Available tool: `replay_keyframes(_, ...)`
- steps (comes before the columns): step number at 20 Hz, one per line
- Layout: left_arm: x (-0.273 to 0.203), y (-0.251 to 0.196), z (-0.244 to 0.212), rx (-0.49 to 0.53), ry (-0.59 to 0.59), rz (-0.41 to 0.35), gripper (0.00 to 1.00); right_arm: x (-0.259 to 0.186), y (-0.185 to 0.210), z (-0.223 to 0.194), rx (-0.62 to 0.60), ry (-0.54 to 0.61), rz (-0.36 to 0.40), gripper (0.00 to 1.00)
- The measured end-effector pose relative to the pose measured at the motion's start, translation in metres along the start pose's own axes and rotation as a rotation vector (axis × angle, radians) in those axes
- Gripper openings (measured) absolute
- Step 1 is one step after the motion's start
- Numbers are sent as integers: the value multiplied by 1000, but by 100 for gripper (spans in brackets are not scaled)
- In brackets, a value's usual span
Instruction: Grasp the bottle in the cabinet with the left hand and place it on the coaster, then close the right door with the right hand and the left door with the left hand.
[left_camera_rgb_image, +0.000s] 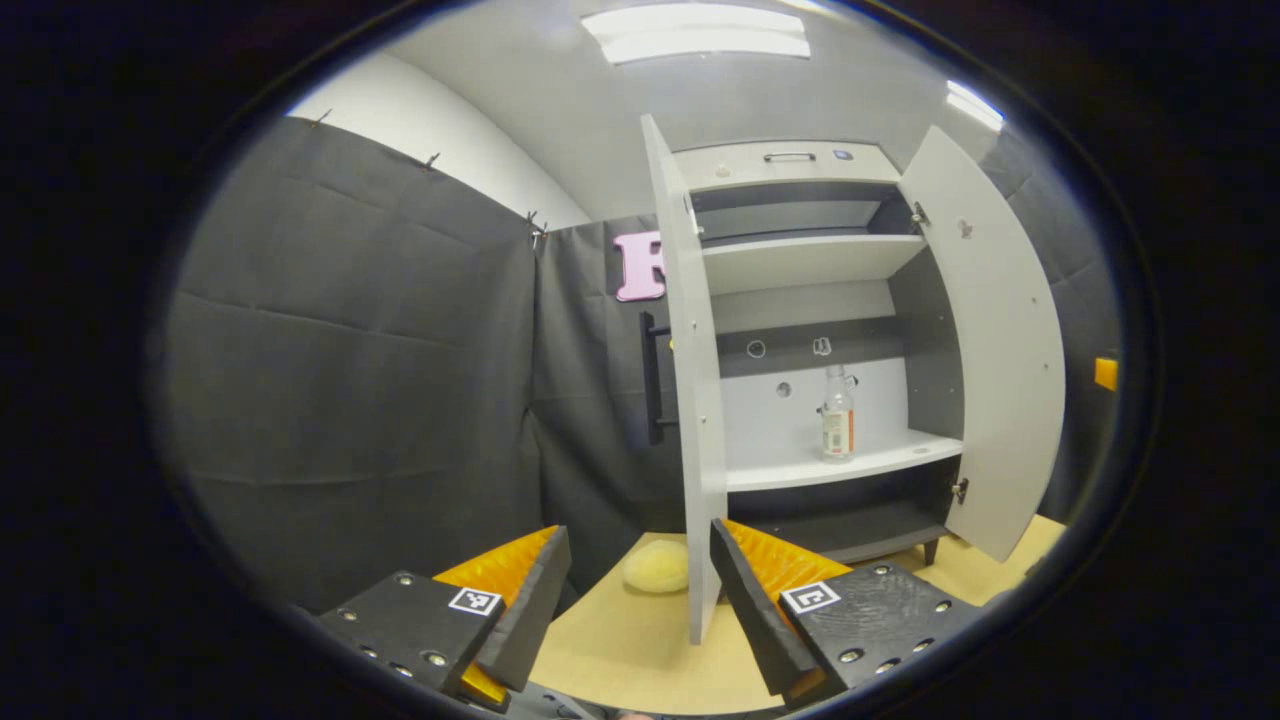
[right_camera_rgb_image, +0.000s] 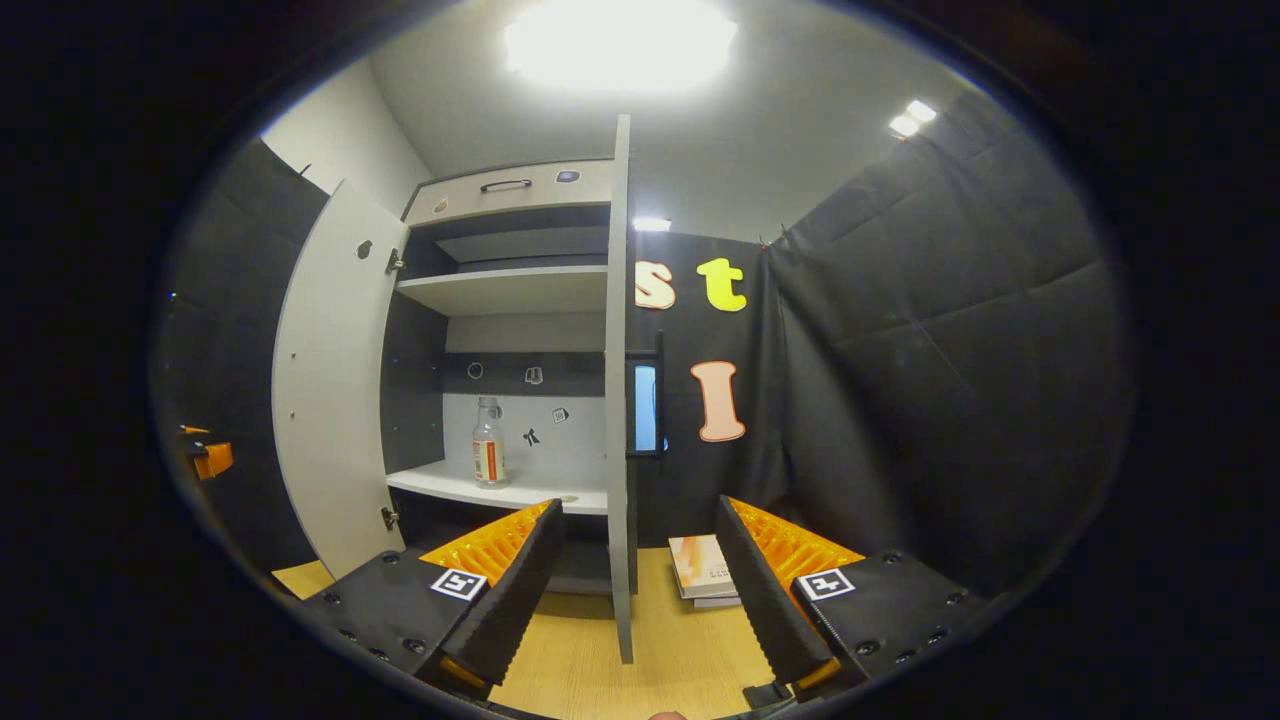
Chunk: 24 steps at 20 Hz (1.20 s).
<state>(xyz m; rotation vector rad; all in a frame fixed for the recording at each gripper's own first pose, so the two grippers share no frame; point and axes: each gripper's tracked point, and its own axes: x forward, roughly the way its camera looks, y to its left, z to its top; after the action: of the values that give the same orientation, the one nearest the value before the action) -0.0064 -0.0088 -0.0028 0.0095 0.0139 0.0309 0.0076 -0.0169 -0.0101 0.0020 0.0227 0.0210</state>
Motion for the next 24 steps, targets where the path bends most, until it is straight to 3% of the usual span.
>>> replay_keyframes(12, 22, -104, 37, -47, -21, -68, 87, -3, -36, -23, 26, 3, 36, 97)
replay_keyframes(20, 84, -182, 62, -78, -16, -204, 87, -3, -63, -40, 13, 30, -18, 97)
replay_keyframes(24, 124, -213, 70, -78, -19, -261, 87, -1, -81, -43, 5, 40, -90, 97)
